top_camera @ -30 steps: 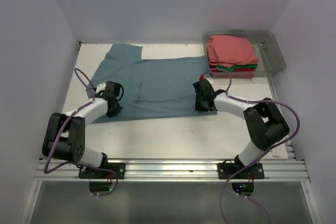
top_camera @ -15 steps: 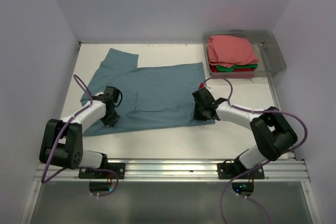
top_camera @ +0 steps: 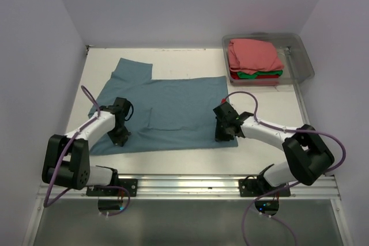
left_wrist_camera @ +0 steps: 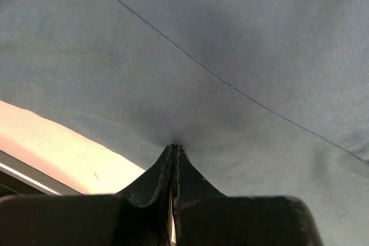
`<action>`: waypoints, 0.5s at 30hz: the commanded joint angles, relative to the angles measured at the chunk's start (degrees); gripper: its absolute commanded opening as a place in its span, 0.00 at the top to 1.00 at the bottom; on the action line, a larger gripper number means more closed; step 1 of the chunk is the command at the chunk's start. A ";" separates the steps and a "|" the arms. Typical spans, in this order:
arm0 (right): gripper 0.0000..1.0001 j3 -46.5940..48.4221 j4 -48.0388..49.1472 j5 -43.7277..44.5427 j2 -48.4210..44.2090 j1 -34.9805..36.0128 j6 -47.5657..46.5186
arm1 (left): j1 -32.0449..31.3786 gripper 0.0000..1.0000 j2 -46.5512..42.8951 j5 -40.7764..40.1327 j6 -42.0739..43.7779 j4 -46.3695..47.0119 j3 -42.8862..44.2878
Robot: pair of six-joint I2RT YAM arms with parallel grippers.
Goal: Fold and stack the t-shirts
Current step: Fold the flattened tshirt in 1/3 of the way, then grap the side of the flattened tshirt furthest away from the robot with both arms
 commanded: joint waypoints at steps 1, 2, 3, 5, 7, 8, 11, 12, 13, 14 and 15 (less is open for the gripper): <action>1.00 -1.60 -10.77 -1.41 -3.11 0.64 0.08 | -0.02 1.00 -3.02 0.56 -0.42 -2.11 2.66; 1.00 -1.16 -11.20 -1.59 -4.09 0.64 -0.35 | -0.11 1.00 -4.16 0.73 -0.15 -2.11 4.14; 1.00 -0.02 -11.47 -1.07 -4.97 0.73 -1.05 | -0.11 1.00 -4.78 1.26 0.38 -1.51 4.94; 1.00 1.74 -12.17 -0.36 -7.52 0.73 -2.46 | -0.11 1.00 -6.18 1.44 2.14 -0.89 8.18; 0.84 5.34 -12.70 1.74 -8.66 0.73 -5.27 | -0.20 1.00 -6.89 1.61 4.49 0.43 10.73; 0.74 7.78 -12.62 2.53 -9.19 0.73 -6.41 | -0.20 1.00 -7.15 1.44 4.95 1.83 13.18; 0.39 13.58 -12.35 5.70 -7.19 0.73 -10.45 | -0.20 0.98 -5.85 1.35 7.49 6.73 17.50; 0.27 15.26 -12.44 7.71 -6.22 0.64 -11.94 | -0.20 0.94 -5.14 0.74 7.67 8.07 18.47; 0.22 16.93 -12.44 8.60 -5.08 0.64 -12.39 | -0.11 0.87 -4.09 0.47 8.55 9.39 20.66; 0.18 20.17 -12.18 8.87 -3.06 0.64 -13.01 | -0.11 0.80 -1.64 0.21 8.73 12.88 21.72; 0.13 22.03 -12.09 9.39 -1.83 0.64 -13.88 | 0.06 0.74 -0.05 -0.49 8.64 13.78 23.21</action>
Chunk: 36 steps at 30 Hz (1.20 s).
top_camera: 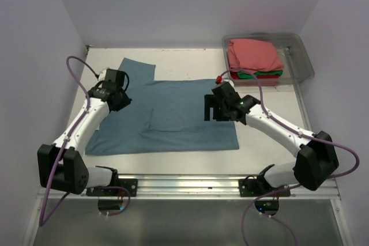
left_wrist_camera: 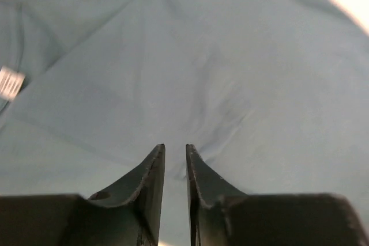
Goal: Fold and stack the t-shirts
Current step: Grap the side of the flattened tshirt furthest away from the robot with both arms
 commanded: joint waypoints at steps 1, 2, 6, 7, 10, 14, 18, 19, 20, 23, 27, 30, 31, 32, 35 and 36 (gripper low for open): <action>0.05 7.20 0.57 5.17 3.89 0.10 -4.95 | 0.24 0.60 7.23 -1.52 3.00 9.35 7.37; 0.01 9.82 1.44 5.45 5.38 0.10 -5.22 | 0.33 0.51 9.17 -1.70 3.88 13.02 8.62; 0.01 14.06 4.17 7.03 7.67 -0.16 -6.97 | 3.04 0.33 22.52 0.41 7.83 14.11 21.16; 0.01 14.33 4.87 7.29 8.02 -0.25 -7.32 | 3.58 0.30 25.68 0.76 9.41 13.15 28.42; 0.01 15.04 6.72 8.52 8.82 -0.60 -8.64 | 5.60 0.25 36.68 0.86 12.93 11.39 41.17; 0.01 16.18 4.97 9.49 9.78 -0.61 -10.05 | 8.24 0.22 49.95 2.87 16.01 9.90 55.27; 0.01 15.57 3.82 8.18 9.61 -0.69 -11.28 | 12.26 0.21 58.05 6.12 16.36 11.11 63.90; 0.01 15.48 3.39 7.91 9.61 -0.69 -11.46 | 12.81 0.21 60.32 6.38 16.45 11.56 65.83; 0.01 15.48 2.25 7.82 9.35 -0.69 -11.63 | 13.42 0.21 61.13 6.56 16.71 13.30 66.19; 0.01 14.17 1.62 8.17 8.38 -0.69 -12.16 | 15.27 0.21 62.63 7.88 18.12 18.57 65.05; 0.01 13.19 2.06 7.47 8.64 -0.61 -11.73 | 16.59 0.21 65.79 12.88 20.22 22.37 67.59; 0.01 14.51 0.31 7.12 10.13 -0.61 -10.94 | 16.68 0.21 68.34 15.26 21.98 24.03 70.94; 0.01 14.60 0.13 7.12 10.31 -0.61 -10.76 | 16.68 0.21 68.78 15.44 22.34 24.82 71.20; 0.01 14.77 0.04 6.86 10.57 -0.61 -10.67 | 16.68 0.21 68.87 16.92 22.78 26.48 71.03; 0.01 15.21 -0.31 6.59 11.45 -0.69 -9.97 | 16.77 0.20 69.92 19.91 23.92 29.04 71.12; 0.01 15.39 -0.40 6.42 11.72 -0.69 -9.62 | 16.68 0.20 70.27 21.31 24.19 29.31 71.29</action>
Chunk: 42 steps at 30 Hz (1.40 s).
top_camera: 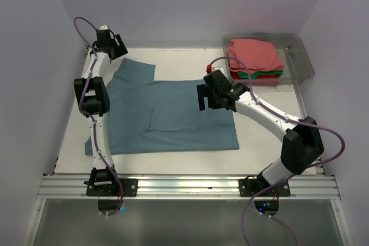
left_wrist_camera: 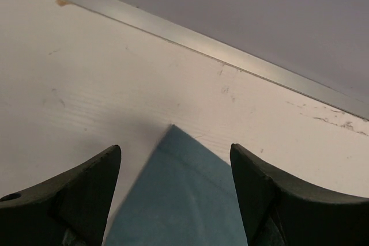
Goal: Fold and stack the t-shirts
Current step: Grap the side of the flattened tshirt furthest away from the robot with both arms
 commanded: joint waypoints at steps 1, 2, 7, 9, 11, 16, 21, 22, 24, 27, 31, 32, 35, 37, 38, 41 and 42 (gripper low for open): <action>0.01 2.32 -1.51 -0.29 1.16 -0.15 0.99 | -0.13 0.20 1.95 6.22 3.05 6.41 3.69; 0.01 2.49 -1.77 -0.21 1.25 -0.15 1.08 | -0.13 0.20 2.39 6.32 3.14 6.15 3.87; 0.01 2.50 -2.04 -0.20 1.34 -0.15 1.69 | -0.13 0.21 3.71 6.76 3.67 5.53 2.11; 0.01 2.41 -2.04 -0.21 1.34 -0.23 1.78 | -0.13 0.23 4.15 6.23 4.19 4.92 1.93; 0.01 2.67 -2.22 -0.21 1.43 -0.15 2.04 | -0.13 0.24 4.86 5.88 4.28 3.87 1.93; 0.01 2.41 -2.13 -0.30 1.34 -0.23 2.48 | -0.22 0.28 5.56 6.23 4.37 3.07 1.76; 0.01 1.88 -1.86 -0.29 1.16 -0.23 2.74 | -0.22 0.42 5.74 7.02 4.37 2.98 1.32; 0.02 1.88 -1.87 -0.29 1.16 -0.23 2.75 | -0.22 0.45 5.82 7.28 4.46 2.98 1.32; 0.03 1.62 -1.69 -0.12 1.08 -0.23 2.83 | -0.22 0.56 6.00 7.55 4.28 2.89 1.06; 0.04 1.27 -1.60 -0.03 0.73 -0.15 2.92 | -0.22 0.65 5.91 7.90 4.11 3.42 0.44; 0.04 0.65 -1.43 0.15 0.20 -0.23 2.92 | -0.22 0.69 6.44 8.08 4.11 3.51 0.44; 0.04 0.56 -1.43 0.32 0.11 -0.23 3.10 | -0.22 0.71 6.53 8.08 4.11 3.42 0.53; 0.05 0.39 -1.43 0.32 -0.07 -0.23 3.10 | -0.30 0.72 6.97 7.29 4.11 3.33 0.44; 0.05 0.30 -1.43 0.15 0.02 -0.15 3.19 | -0.22 0.69 7.14 6.76 4.11 3.33 0.26; 0.05 0.30 -1.34 0.23 -0.07 -0.23 3.19 | -0.30 0.68 7.14 6.50 4.11 3.33 0.18; 0.05 0.30 -1.16 0.06 0.02 -0.23 3.27 | -0.22 0.69 7.41 6.06 4.02 3.42 0.26; 0.05 0.30 -1.25 -0.03 0.11 -0.23 3.27 | -0.22 0.69 7.49 5.79 3.85 3.33 0.18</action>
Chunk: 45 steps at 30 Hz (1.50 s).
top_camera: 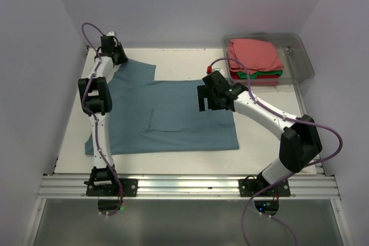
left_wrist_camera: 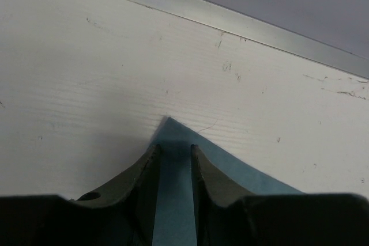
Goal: Fold and stack the t-shirts
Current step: Grap the side of the flattened tshirt furthest away from the robot with both arms
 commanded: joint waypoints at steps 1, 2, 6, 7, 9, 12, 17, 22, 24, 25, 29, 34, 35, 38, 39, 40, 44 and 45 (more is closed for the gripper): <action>0.05 0.08 0.30 0.04 -1.31 -0.15 0.78 | 0.11 0.68 1.86 -1.53 0.39 0.23 -0.59; 0.05 0.08 0.30 0.04 -1.40 -0.23 0.78 | 0.02 0.64 1.77 -1.71 0.30 0.32 -0.67; 0.05 0.17 0.21 0.12 -1.40 -0.23 0.61 | 0.11 0.51 -1.65 -3.20 -0.49 4.52 -4.88; 0.05 0.25 0.13 0.21 -1.31 -0.23 0.61 | 0.11 0.49 -2.18 -3.38 -0.58 6.36 -5.59; 0.05 0.17 0.13 0.21 -1.14 -0.23 0.52 | -0.07 0.43 -2.37 -3.91 -0.14 7.34 -5.34; 0.05 0.43 0.04 0.12 -0.78 -0.23 0.43 | -0.86 0.41 0.52 -4.79 1.35 4.72 -0.09; 0.05 0.61 -0.14 0.47 -0.17 -0.23 0.08 | -1.38 0.41 -0.33 -3.56 1.44 7.42 -1.72; 0.05 1.57 -0.58 0.12 1.06 -0.23 -0.10 | -2.52 0.40 -2.99 -5.92 4.16 10.97 -5.96; 0.05 1.66 -0.58 -0.23 1.50 -0.23 -0.18 | -2.88 0.40 -1.84 -7.24 5.49 9.29 -3.14; 0.05 1.75 -0.58 -0.23 1.50 -0.23 -0.10 | -2.97 0.41 -1.92 -8.64 5.57 9.45 -3.48; 0.05 1.75 -0.49 -0.49 1.68 -0.23 -0.27 | -3.49 0.39 -1.57 -10.32 8.29 9.02 -3.57; 0.05 2.10 -0.75 -0.58 2.12 -0.23 -0.80 | -4.20 0.39 -2.19 -12.17 10.76 9.46 -3.58; 0.05 2.01 -0.75 -0.58 2.12 -0.23 -0.89 | -4.20 0.39 -2.45 -12.43 10.93 9.54 -3.66; 0.05 2.10 -0.67 -0.58 2.38 -0.32 -1.06 | -4.28 0.39 -3.24 -13.39 11.81 10.16 -2.70; 0.05 2.10 -0.67 -0.75 2.38 -0.32 -1.06 | -4.20 0.39 -3.16 -13.66 12.08 10.16 -2.44; 0.05 2.19 -0.84 -0.84 2.47 -0.32 -1.24 | -4.20 0.39 -3.24 -14.01 12.17 9.99 -2.00; 0.05 1.93 -0.84 -0.58 2.38 -0.32 -1.50 | -4.20 0.39 -5.17 -15.24 12.52 10.33 -2.69; 0.05 1.93 -0.84 -0.58 2.29 -0.32 -1.59 | -4.11 0.39 -5.87 -15.24 12.69 11.99 -3.48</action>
